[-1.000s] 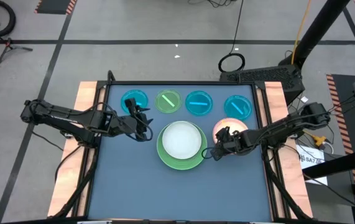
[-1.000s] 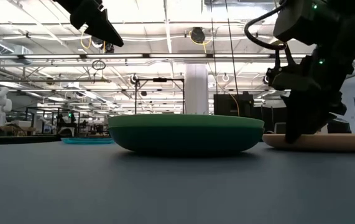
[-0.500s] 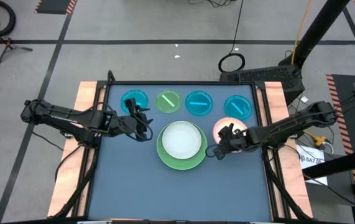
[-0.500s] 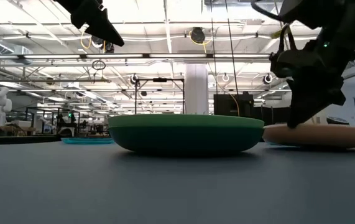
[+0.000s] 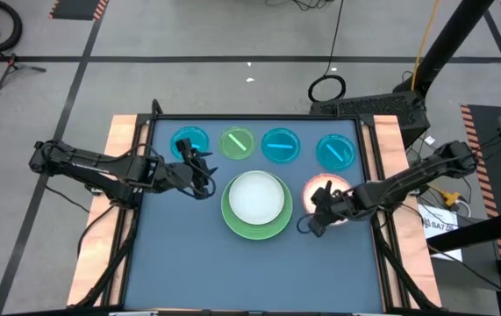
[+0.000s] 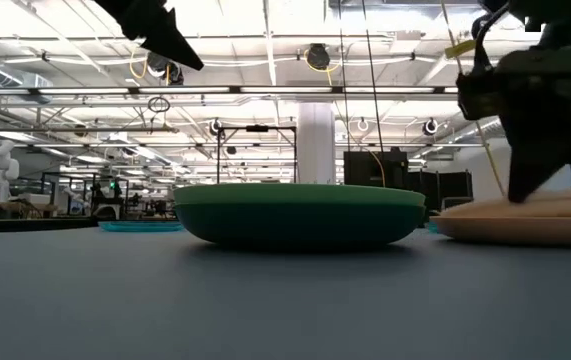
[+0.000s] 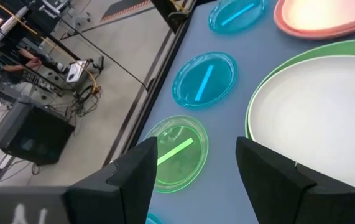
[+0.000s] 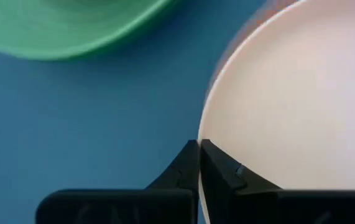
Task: Stack plastic plates
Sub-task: Remove the light orange plate from the orange plate to the middle left of the table
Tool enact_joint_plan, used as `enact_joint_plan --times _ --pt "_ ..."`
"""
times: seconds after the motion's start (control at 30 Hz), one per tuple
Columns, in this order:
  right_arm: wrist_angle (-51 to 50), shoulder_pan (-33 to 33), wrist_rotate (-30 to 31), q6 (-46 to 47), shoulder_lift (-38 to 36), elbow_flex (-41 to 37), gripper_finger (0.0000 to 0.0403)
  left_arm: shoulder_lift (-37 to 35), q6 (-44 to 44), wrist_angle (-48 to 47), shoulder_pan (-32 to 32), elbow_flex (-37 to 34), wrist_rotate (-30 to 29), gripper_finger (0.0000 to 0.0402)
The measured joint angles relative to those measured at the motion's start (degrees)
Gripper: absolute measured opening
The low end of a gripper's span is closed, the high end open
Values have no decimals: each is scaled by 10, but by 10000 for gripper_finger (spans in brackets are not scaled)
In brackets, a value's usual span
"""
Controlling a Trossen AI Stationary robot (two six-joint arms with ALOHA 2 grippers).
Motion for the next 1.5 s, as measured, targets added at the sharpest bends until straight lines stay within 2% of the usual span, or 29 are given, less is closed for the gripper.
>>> enact_joint_plan --times 0.3,0.47,0.6,0.77,0.97,1.13,1.33,1.5 --pt "1 25 107 -23 -48 0 1 0 -14 7 0 0 0 223" --pt "0 25 139 -58 -72 7 0 0 -12 21 0 0 0 223" --pt "1 25 165 -109 -72 42 0 0 -10 31 0 0 0 223" --pt "11 16 166 -179 -56 101 0 0 -12 31 0 0 0 223" --pt "47 -10 118 -290 23 189 0 -3 -46 21 -15 14 -14 223" --pt "46 -32 57 -416 127 303 0 -7 -98 -51 -61 68 -45 223" --pt "33 -56 -9 -550 261 452 0 -8 -150 -116 -161 99 -153 223" --pt "31 -79 -71 -623 357 566 0 -8 -240 -197 -258 99 -269 223"
